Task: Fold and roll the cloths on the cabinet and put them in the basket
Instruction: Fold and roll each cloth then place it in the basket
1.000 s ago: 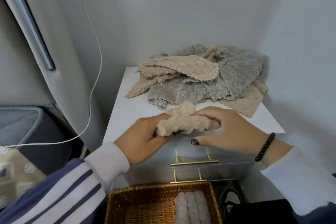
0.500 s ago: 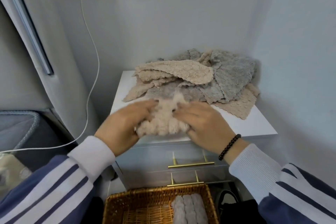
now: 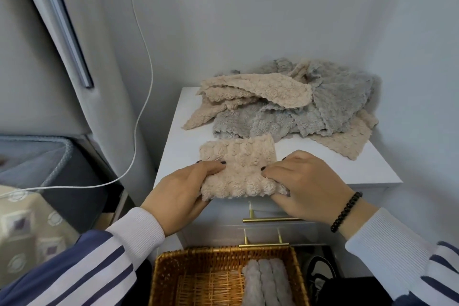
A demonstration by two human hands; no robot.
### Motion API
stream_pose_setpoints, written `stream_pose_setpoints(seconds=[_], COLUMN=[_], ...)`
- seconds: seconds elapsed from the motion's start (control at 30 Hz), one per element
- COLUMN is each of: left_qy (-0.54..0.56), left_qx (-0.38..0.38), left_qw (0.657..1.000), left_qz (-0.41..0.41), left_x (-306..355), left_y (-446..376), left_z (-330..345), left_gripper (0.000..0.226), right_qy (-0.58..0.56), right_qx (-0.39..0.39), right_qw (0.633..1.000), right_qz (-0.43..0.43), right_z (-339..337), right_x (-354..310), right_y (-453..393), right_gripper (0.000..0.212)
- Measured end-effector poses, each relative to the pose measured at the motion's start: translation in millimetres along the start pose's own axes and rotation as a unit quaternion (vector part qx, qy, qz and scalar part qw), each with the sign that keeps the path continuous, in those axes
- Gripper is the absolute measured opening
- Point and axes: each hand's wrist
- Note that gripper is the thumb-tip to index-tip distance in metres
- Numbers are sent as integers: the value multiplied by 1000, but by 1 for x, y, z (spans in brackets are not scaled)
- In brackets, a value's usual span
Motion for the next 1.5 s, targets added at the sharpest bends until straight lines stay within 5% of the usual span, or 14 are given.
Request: stream_pose_setpoints(seconds=[0.17, 0.37, 0.57, 0.73, 0.9, 1.17, 1.4, 1.5], left_qy=[12, -30, -25, 33, 151, 157, 59, 100], left_qx=[2, -39, -9, 30, 99, 150, 85, 111], left_qw=[1000, 997, 998, 999, 975, 920, 921, 911], left_qz=[10, 62, 53, -29, -131, -327, -376, -383], left_x=[-2, -6, -6, 1, 8, 21, 13, 11], left_y=[-1, -4, -7, -11, -27, -58, -74, -77], left_z=[6, 10, 0, -4, -2, 5, 10, 8], left_gripper=[54, 50, 42, 32, 31, 37, 31, 23], right_qy=[49, 47, -25, -97, -290, -301, -281, -257], right_qx=[45, 89, 28, 36, 17, 123, 116, 134], right_qw=[997, 995, 999, 990, 930, 870, 843, 846], right_qz=[-26, -25, -21, 93, 225, 371, 443, 448], right_z=[2, 13, 12, 4, -4, 15, 19, 23], right_x=[-2, -10, -12, -14, -4, -2, -1, 3], right_y=[-2, -6, -3, -3, -9, -30, -47, -52], right_gripper=[11, 23, 30, 28, 19, 48, 33, 31])
Point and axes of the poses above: each hand's wrist, its own y-axis away from the middle knuckle, its own z-axis out of the palm, x = y × z, and after that the axes turned 5 degrees about z, right-handed
